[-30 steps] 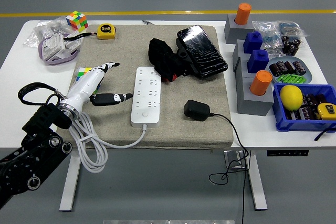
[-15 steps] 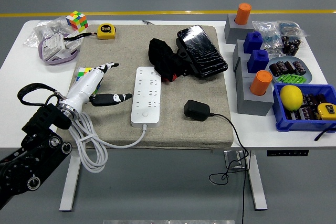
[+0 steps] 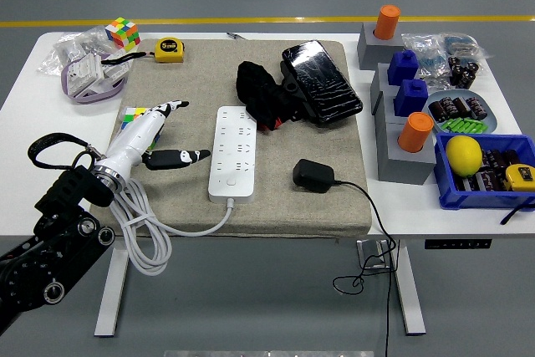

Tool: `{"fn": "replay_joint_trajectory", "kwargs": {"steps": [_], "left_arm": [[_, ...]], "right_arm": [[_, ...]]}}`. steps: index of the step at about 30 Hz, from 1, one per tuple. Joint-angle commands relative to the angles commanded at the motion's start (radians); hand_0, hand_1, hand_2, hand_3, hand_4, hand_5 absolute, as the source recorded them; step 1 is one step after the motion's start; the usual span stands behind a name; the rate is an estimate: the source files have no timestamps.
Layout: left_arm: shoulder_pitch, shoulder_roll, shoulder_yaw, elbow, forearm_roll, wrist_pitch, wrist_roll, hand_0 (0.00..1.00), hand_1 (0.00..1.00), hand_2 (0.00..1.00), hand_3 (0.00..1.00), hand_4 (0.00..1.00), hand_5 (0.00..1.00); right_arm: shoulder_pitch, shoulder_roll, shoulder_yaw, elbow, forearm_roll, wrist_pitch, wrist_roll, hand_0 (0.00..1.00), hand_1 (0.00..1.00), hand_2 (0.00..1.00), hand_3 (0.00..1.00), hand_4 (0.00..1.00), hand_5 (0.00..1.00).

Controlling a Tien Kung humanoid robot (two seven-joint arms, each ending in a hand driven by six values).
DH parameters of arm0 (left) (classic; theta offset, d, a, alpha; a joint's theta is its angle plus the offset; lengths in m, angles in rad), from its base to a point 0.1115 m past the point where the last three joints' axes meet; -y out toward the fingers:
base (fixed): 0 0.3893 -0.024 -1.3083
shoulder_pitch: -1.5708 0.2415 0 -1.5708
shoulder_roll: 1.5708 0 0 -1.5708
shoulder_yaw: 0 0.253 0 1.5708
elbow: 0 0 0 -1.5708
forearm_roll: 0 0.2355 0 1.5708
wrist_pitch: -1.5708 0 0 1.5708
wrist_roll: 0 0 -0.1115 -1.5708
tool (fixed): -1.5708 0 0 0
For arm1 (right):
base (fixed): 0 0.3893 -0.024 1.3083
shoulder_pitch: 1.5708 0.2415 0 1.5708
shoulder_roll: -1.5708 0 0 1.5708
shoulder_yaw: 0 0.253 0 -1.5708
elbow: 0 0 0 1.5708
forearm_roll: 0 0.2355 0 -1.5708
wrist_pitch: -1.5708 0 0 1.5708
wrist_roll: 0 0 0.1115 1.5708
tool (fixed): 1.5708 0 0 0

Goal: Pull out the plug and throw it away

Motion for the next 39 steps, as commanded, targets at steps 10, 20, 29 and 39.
{"fn": "replay_joint_trajectory", "kwargs": {"steps": [10,20,29,39], "left_arm": [[-0.001,0.000,0.000,0.000,0.001,-0.003,0.003,0.998,0.998,0.990,0.931,0.998,0.518],[0.000,0.000,-0.001,0.000,0.002,-0.004,0.004,0.998,0.998,0.990,0.929,0.998,0.518],[-0.002,0.001,-0.001,0.000,0.002,-0.007,0.006,0.998,0.998,0.990,0.929,0.998,0.518],[-0.002,0.001,0.000,0.000,0.003,-0.009,0.008,0.998,0.998,0.990,0.929,0.998,0.517]], "right_arm": [[0.001,0.000,0.004,-0.001,-0.004,-0.001,-0.001,0.568,0.646,0.670,0.566,0.972,0.481],[0.000,0.000,0.002,-0.001,0.000,0.000,0.000,0.568,0.646,0.670,0.566,0.972,0.482],[0.001,0.000,0.005,-0.001,-0.001,-0.001,-0.001,0.568,0.645,0.669,0.566,0.972,0.481],[0.001,0.001,0.002,-0.001,0.001,0.000,0.000,0.568,0.645,0.670,0.566,0.973,0.483]]}}
